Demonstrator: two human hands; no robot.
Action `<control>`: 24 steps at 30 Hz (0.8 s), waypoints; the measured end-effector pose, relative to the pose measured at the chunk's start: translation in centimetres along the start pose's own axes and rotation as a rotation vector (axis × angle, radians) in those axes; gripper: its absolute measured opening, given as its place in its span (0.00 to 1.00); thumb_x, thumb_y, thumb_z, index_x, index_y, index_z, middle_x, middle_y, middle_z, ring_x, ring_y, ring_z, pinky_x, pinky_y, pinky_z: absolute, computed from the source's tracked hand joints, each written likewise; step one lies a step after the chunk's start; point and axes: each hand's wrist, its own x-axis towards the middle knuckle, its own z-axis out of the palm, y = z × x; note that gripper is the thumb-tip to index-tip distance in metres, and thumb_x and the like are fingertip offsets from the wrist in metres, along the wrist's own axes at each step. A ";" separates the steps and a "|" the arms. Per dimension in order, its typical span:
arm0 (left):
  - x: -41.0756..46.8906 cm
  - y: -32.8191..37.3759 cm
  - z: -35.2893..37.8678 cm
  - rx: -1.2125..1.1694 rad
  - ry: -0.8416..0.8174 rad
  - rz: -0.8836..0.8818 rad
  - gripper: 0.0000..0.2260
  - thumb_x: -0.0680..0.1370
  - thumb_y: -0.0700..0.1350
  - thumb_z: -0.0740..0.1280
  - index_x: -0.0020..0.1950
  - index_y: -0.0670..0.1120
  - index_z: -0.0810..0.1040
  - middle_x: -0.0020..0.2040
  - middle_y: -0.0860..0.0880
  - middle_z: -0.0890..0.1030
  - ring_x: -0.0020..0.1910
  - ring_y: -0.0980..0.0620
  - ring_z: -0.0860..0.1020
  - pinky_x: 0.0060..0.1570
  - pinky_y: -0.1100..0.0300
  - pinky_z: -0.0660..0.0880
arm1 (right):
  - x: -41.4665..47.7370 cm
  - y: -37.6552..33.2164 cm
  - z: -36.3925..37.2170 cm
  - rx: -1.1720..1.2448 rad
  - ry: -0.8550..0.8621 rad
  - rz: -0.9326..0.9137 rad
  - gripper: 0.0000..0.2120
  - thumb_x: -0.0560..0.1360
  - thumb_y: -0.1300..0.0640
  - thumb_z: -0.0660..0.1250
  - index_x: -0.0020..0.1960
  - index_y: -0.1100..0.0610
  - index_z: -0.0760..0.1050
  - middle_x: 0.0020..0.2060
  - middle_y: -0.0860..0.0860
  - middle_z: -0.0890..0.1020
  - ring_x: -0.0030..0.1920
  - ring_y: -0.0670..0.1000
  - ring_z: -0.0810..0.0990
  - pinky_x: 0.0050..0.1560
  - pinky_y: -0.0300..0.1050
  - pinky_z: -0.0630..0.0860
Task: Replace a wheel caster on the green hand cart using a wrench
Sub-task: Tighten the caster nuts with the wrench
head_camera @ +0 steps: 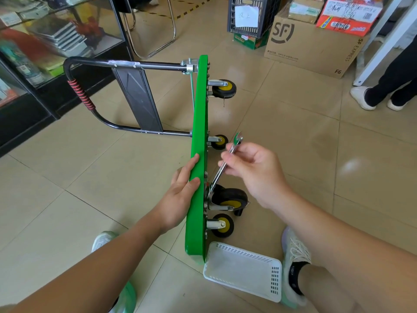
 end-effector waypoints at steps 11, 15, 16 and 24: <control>0.2 -0.2 0.2 -0.029 0.016 0.015 0.23 0.87 0.54 0.54 0.81 0.66 0.54 0.74 0.56 0.62 0.56 0.83 0.66 0.55 0.77 0.65 | -3.8 -1.3 0.4 -0.113 -0.183 -0.246 0.14 0.71 0.69 0.75 0.51 0.53 0.82 0.46 0.52 0.87 0.49 0.50 0.87 0.53 0.41 0.81; 0.3 -0.4 0.2 0.003 0.028 0.019 0.22 0.88 0.49 0.54 0.79 0.68 0.55 0.74 0.56 0.62 0.56 0.85 0.64 0.52 0.84 0.61 | -4.6 -0.6 0.9 -0.174 -0.226 -0.303 0.16 0.71 0.68 0.76 0.51 0.50 0.82 0.47 0.52 0.88 0.48 0.49 0.87 0.51 0.42 0.83; 0.3 -0.4 0.1 0.005 0.032 0.019 0.22 0.88 0.49 0.54 0.78 0.69 0.55 0.74 0.56 0.63 0.57 0.86 0.63 0.52 0.84 0.60 | -4.6 -0.4 0.9 -0.188 -0.231 -0.329 0.17 0.71 0.68 0.76 0.51 0.49 0.82 0.47 0.51 0.88 0.47 0.48 0.87 0.51 0.41 0.82; 0.5 -0.2 0.1 0.027 0.043 0.019 0.23 0.88 0.46 0.54 0.79 0.66 0.55 0.71 0.54 0.65 0.54 0.84 0.65 0.48 0.85 0.61 | -5.5 1.2 1.4 -0.140 -0.213 -0.373 0.13 0.71 0.66 0.76 0.51 0.52 0.82 0.46 0.51 0.87 0.48 0.50 0.87 0.53 0.44 0.82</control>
